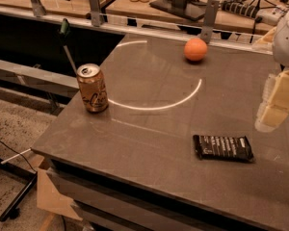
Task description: Move orange near rxbar chocolate
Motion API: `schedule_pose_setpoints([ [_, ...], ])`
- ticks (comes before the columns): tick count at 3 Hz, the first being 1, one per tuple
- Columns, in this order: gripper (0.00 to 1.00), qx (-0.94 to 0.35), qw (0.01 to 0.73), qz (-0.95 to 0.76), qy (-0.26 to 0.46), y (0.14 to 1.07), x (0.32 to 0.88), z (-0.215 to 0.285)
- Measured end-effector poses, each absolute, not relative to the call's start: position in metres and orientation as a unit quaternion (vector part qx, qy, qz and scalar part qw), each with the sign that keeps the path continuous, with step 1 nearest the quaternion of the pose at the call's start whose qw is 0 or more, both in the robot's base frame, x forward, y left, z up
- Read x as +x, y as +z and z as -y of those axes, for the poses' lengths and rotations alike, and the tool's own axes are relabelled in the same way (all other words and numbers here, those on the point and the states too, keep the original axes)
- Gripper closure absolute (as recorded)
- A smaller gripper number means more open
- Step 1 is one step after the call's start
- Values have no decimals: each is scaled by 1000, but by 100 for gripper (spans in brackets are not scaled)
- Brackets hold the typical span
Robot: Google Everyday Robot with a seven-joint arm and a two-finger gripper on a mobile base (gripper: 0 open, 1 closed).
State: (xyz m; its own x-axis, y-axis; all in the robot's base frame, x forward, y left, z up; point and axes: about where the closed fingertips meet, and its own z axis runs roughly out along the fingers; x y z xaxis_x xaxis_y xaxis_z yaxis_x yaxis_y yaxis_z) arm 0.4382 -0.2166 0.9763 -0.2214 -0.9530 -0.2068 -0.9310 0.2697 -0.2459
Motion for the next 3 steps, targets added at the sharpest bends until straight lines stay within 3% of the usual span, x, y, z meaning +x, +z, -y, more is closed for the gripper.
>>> schedule_pose_setpoints([
  [2,0,-585,210,-783,-19,982,450,226],
  [3,0,-522,340,-781,30,979,491,265],
])
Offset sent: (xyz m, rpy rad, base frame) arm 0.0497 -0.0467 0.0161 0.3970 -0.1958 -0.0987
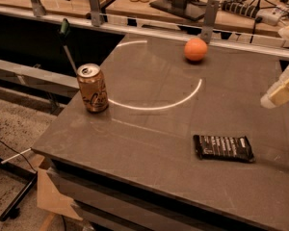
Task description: Move orange near rxbar chocolate
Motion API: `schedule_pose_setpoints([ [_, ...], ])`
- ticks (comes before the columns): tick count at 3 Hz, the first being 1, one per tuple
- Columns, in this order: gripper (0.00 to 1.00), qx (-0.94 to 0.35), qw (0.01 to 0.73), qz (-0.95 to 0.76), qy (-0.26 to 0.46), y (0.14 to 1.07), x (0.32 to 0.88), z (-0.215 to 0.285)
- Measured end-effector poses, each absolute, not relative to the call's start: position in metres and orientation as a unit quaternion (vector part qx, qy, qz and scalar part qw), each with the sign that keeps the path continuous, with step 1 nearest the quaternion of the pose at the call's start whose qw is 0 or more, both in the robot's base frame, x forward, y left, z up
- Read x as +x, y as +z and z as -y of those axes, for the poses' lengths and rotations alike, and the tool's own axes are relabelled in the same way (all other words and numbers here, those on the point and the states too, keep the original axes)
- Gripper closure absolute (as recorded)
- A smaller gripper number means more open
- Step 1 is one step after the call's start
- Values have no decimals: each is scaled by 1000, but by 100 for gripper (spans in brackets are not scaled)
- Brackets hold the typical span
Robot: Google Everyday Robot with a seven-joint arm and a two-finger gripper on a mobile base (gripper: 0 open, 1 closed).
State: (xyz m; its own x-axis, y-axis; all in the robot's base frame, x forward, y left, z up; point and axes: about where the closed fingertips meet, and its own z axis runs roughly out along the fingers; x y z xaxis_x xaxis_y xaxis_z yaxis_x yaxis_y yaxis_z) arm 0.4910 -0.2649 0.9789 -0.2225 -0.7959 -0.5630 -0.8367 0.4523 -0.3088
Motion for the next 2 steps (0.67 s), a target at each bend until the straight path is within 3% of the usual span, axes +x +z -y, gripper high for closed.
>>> schedule_pose_setpoints([
  [1,0,-481,432,-759,69,978,523,273],
  [2,0,-469,453,-753,87,982,528,268],
])
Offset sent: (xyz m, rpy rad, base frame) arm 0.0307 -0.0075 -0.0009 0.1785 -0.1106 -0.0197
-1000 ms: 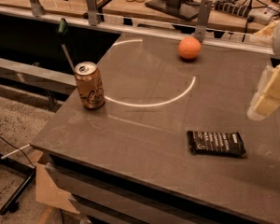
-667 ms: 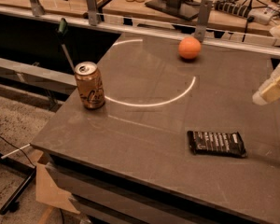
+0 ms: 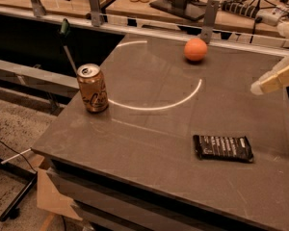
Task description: Move orange near rxbar chocolate
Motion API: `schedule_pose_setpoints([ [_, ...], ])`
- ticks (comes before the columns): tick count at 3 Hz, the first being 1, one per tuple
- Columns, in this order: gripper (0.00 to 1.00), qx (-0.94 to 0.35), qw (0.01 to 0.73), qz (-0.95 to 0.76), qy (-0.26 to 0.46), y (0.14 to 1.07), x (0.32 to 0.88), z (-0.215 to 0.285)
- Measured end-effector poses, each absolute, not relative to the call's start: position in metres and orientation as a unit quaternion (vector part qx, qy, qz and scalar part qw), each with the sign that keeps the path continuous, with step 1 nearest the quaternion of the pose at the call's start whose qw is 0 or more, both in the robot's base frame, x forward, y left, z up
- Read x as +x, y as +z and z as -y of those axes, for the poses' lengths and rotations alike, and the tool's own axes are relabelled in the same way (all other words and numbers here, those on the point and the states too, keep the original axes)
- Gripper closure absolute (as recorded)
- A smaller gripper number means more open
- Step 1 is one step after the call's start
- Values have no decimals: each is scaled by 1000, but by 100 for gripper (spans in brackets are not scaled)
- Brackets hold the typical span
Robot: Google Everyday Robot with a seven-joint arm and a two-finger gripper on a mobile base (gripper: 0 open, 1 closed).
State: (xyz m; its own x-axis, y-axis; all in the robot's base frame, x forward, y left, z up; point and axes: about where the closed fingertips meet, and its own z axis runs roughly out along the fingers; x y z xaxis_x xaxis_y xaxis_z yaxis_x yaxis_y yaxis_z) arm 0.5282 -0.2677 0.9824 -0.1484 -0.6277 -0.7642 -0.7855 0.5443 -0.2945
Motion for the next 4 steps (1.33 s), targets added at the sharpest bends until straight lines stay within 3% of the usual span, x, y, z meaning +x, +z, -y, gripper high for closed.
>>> schedule_pose_setpoints([
  [1,0,-459,455,-759,79,979,531,267],
  [3,0,-377,534,-753,75,964,596,283],
  [4,0,-356,541,-756,92,945,632,277],
])
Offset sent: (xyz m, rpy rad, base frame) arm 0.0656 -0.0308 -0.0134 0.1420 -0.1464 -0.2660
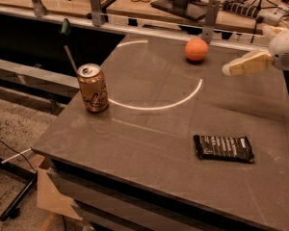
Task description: Move orange near rxbar chocolate
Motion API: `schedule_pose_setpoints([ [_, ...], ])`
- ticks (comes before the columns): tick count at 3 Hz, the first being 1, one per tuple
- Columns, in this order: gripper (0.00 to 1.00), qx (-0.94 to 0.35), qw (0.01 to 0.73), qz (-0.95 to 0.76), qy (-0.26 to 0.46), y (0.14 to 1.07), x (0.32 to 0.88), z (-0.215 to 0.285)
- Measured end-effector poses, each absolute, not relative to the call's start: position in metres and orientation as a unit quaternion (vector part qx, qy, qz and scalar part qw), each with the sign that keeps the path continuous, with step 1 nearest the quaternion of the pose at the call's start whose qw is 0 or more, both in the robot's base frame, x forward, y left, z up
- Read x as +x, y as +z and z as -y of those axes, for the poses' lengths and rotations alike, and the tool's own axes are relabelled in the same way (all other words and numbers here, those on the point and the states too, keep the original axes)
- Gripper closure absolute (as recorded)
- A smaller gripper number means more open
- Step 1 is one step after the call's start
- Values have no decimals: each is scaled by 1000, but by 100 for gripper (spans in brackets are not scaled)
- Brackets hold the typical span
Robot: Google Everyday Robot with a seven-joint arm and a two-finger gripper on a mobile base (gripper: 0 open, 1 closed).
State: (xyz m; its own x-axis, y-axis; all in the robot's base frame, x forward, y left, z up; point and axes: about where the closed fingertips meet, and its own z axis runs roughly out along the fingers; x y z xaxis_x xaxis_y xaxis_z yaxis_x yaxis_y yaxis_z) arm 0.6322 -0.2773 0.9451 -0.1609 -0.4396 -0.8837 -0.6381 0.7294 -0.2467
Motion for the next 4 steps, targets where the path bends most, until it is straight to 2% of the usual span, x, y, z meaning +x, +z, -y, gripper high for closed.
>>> schedule_pose_setpoints([
  [2,0,-313,541,-768,138,898,697,250],
  [4,0,-337,548,-748,163,875,750,223],
])
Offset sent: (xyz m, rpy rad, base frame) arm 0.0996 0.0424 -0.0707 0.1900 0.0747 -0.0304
